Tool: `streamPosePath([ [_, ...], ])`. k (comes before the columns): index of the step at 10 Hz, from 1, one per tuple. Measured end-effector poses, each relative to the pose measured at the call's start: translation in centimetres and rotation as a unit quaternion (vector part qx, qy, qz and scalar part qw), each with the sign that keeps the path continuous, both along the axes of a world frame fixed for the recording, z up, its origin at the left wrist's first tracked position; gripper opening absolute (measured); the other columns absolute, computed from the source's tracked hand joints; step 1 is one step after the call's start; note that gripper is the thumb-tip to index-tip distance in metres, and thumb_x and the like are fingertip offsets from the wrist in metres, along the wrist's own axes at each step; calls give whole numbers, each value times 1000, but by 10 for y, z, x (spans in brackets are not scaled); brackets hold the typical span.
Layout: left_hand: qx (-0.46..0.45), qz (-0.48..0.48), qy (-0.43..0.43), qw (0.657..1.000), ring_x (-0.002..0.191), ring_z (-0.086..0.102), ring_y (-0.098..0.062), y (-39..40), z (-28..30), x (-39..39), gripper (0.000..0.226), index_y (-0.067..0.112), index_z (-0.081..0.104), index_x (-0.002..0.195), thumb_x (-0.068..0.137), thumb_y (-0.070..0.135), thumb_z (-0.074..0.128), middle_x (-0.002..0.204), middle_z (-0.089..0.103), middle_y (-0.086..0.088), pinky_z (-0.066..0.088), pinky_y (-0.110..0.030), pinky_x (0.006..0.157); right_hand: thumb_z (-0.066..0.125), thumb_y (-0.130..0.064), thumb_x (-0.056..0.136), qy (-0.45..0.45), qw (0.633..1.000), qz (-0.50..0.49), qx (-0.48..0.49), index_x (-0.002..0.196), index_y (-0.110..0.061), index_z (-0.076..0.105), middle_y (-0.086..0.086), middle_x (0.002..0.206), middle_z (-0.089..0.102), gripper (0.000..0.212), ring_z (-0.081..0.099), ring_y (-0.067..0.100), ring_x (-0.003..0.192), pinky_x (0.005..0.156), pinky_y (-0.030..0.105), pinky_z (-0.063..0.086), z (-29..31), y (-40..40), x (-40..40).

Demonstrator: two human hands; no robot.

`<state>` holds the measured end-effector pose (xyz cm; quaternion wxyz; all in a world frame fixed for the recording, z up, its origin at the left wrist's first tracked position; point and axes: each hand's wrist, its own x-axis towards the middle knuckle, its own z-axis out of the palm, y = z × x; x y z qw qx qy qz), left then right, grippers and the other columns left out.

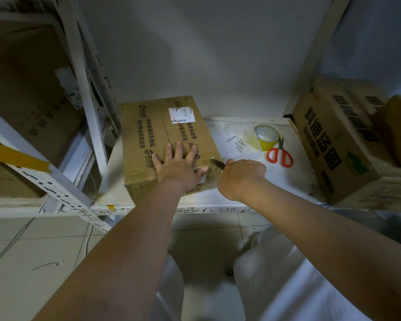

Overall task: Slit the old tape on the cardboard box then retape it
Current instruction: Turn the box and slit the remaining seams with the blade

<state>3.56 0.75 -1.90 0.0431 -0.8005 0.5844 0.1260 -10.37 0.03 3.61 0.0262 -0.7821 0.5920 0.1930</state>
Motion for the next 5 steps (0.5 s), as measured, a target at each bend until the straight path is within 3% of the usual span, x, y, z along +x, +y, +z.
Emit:
streamPosePath([
  [2,-4,-3,2,1000,146,-18,-29,-1,-1,0,77,41,-7,150,88,72,26,160,-16,0,-6,-66,112,47,-21,88,13,999,-8,40,124,-11,49,5,95,47,37,49,24,90,82,34,45,13,3,9],
  [5,-13,-6,0,1000,146,-17,-30,0,-2,1,77,40,-5,150,87,73,25,160,-15,-1,-5,-66,112,47,-19,88,-10,996,-30,84,128,-12,48,6,98,47,40,54,26,102,93,39,46,22,7,11],
])
